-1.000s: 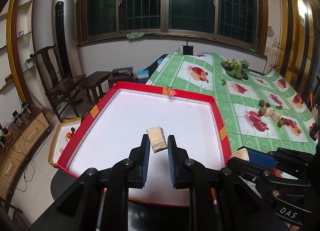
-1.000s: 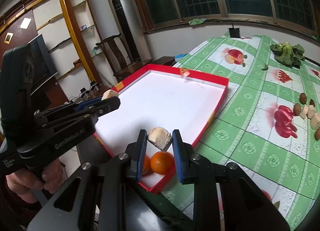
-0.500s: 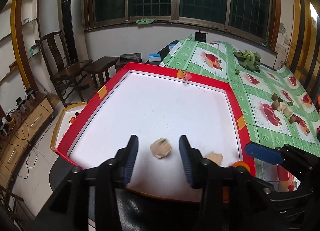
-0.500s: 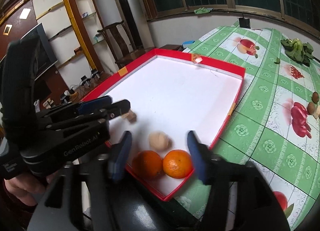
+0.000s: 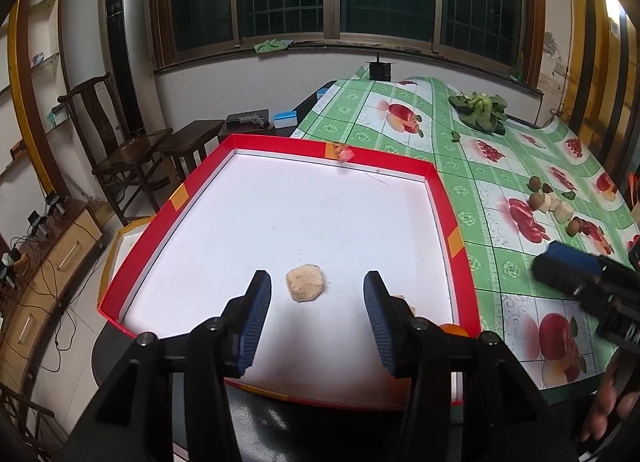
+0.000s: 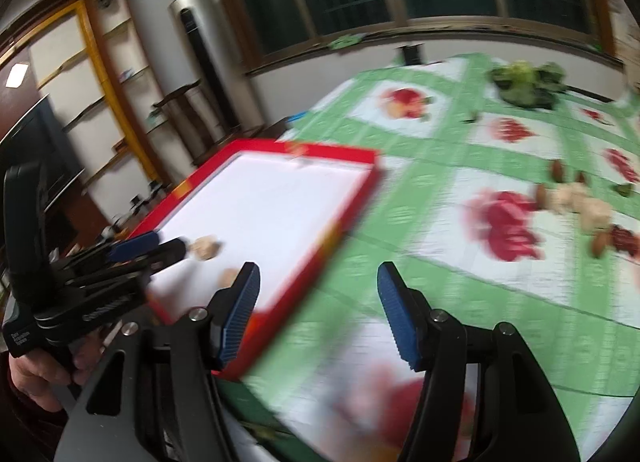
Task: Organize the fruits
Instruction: 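Move both open grippers back over the remaining fruits, then grasp a red date with the right gripper while the left gripper grasps a brown round fruit, then carry the red date and brown fruit over the red tray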
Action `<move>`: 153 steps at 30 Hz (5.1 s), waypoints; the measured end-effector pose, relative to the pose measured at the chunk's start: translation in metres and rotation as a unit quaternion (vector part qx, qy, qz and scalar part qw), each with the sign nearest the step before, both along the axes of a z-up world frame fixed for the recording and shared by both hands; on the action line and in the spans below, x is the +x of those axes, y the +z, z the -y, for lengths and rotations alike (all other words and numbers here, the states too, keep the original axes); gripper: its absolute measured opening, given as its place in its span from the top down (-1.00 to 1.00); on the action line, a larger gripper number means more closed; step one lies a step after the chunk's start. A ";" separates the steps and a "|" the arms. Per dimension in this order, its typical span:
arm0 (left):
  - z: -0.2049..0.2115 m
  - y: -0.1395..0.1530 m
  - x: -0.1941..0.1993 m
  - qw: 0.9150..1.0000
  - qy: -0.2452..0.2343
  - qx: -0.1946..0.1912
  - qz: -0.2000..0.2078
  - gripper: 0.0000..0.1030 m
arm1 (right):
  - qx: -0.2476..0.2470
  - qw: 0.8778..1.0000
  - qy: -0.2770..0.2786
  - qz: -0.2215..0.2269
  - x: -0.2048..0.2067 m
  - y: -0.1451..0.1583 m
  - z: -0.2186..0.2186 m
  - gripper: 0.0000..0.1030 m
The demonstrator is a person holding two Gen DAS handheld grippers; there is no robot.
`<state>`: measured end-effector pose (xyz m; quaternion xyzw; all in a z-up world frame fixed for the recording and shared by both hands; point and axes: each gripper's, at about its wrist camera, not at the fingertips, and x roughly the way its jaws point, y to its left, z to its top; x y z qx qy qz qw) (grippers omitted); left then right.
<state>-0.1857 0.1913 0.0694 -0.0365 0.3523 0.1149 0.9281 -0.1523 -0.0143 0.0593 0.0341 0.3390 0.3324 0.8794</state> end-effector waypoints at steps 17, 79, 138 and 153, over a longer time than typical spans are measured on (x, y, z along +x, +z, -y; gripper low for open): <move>0.076 0.014 0.014 0.995 -0.098 0.026 -0.006 0.03 | -0.119 0.973 -0.196 -0.022 0.076 -0.013 0.206 -0.22; 0.272 -0.008 0.114 0.963 -0.264 0.012 -0.049 0.62 | 0.033 0.969 -0.244 -0.034 0.125 0.003 0.262 0.52; 0.088 0.051 0.037 0.994 -0.088 0.029 0.066 0.62 | 0.067 0.997 -0.036 -0.003 0.038 0.003 0.064 0.51; 0.036 0.050 0.034 0.996 -0.040 0.007 0.076 0.62 | 0.056 0.998 0.018 -0.021 0.038 -0.002 0.004 0.51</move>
